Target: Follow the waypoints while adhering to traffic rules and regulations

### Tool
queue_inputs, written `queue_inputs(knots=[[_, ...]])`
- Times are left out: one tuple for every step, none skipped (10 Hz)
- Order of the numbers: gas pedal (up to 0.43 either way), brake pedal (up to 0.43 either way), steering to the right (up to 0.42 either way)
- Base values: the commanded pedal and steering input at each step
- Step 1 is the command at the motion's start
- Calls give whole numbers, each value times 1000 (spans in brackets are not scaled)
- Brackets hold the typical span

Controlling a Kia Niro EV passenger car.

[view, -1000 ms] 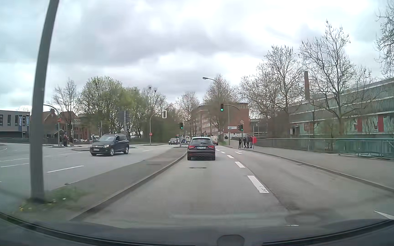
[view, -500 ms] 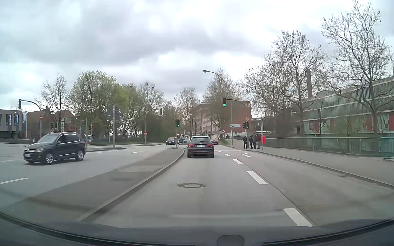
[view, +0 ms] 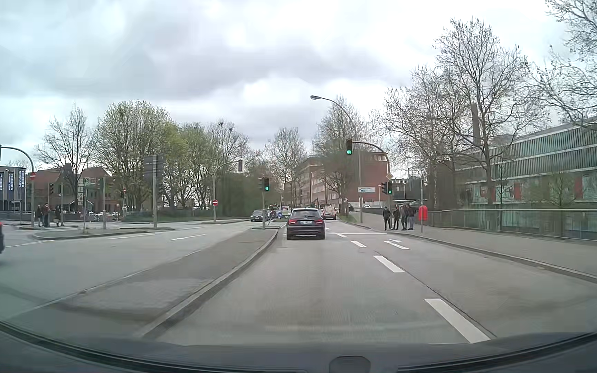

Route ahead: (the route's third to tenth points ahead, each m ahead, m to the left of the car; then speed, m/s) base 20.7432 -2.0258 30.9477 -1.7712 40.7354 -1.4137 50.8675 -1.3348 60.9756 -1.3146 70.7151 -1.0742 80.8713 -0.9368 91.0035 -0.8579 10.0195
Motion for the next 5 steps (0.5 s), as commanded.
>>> queue_inputs(knots=[[138,0,-4],[138,0,-1],[138,0,-1],[138,0,-4],[138,0,-10]])
